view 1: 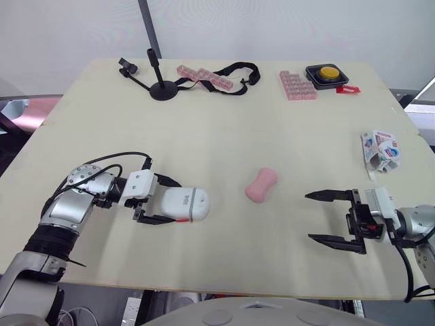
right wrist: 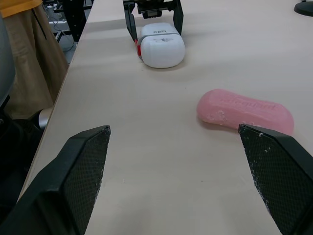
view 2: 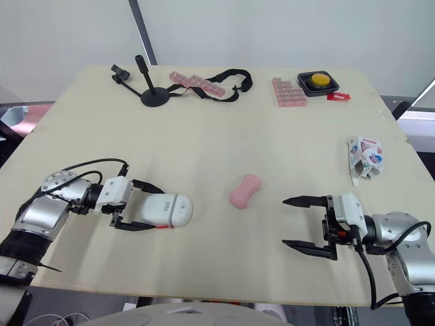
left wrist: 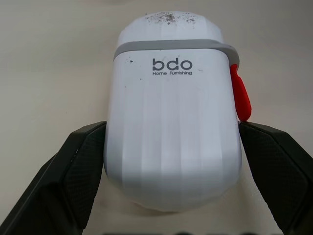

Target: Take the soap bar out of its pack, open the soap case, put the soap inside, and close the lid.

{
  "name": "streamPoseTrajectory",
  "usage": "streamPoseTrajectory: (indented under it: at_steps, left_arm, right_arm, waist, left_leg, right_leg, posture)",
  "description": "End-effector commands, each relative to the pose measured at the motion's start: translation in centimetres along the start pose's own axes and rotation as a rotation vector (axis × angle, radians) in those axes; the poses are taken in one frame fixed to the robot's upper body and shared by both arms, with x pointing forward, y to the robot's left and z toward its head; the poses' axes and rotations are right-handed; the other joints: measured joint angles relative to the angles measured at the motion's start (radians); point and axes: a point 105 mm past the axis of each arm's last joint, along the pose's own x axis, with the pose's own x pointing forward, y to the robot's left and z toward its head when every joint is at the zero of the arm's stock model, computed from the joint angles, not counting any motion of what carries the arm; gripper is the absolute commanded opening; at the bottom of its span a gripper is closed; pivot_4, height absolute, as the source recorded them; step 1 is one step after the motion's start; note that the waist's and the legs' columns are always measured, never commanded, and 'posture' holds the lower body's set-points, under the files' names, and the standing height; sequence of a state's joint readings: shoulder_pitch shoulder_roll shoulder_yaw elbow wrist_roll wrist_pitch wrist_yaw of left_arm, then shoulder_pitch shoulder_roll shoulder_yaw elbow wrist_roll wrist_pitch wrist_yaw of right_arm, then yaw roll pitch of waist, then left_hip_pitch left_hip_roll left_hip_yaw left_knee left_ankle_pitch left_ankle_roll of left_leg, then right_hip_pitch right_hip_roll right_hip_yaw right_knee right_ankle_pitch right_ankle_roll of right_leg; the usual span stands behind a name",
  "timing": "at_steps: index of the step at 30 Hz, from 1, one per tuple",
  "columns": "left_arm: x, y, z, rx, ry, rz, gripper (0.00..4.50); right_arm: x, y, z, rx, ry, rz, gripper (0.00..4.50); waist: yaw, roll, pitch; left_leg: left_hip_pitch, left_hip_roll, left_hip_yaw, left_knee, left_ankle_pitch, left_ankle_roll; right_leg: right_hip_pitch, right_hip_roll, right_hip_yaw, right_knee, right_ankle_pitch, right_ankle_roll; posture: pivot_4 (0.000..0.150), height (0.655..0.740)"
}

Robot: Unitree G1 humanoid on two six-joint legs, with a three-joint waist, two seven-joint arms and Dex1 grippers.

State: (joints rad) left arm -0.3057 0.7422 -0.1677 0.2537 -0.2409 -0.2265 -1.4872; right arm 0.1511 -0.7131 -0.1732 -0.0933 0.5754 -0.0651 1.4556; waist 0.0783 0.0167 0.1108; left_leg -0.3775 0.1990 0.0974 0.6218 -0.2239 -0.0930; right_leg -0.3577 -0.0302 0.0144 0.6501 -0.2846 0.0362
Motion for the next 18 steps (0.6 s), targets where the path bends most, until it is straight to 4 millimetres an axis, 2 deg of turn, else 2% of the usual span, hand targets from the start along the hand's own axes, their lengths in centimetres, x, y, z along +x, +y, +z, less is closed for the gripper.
streamPoseTrajectory:
  at_steps: [1, 18]
  left_arm:
    - [-0.21, 0.24, 0.42, 0.031, -0.003, 0.001, 4.5]
    - [0.38, 0.4, 0.12, 0.052, 0.003, 0.033, 4.5]
  right_arm:
    - [-0.14, 0.01, 0.6, -0.03, 0.001, 0.007, 4.47]
    - [-0.25, -0.04, 0.44, -0.025, 0.014, 0.008, 4.47]
  waist:
    - [0.0, 0.0, 0.0]
    - [0.0, 0.0, 0.0]
  left_leg:
    - [0.0, 0.0, 0.0, 0.0, 0.0, 0.0]
    - [0.0, 0.0, 0.0, 0.0, 0.0, 0.0]
  right_leg:
    - [0.0, 0.0, 0.0, 0.0, 0.0, 0.0]
    - [0.0, 0.0, 0.0, 0.0, 0.0, 0.0]
  posture:
    - [0.15, 0.74]
    - [0.15, 0.74]
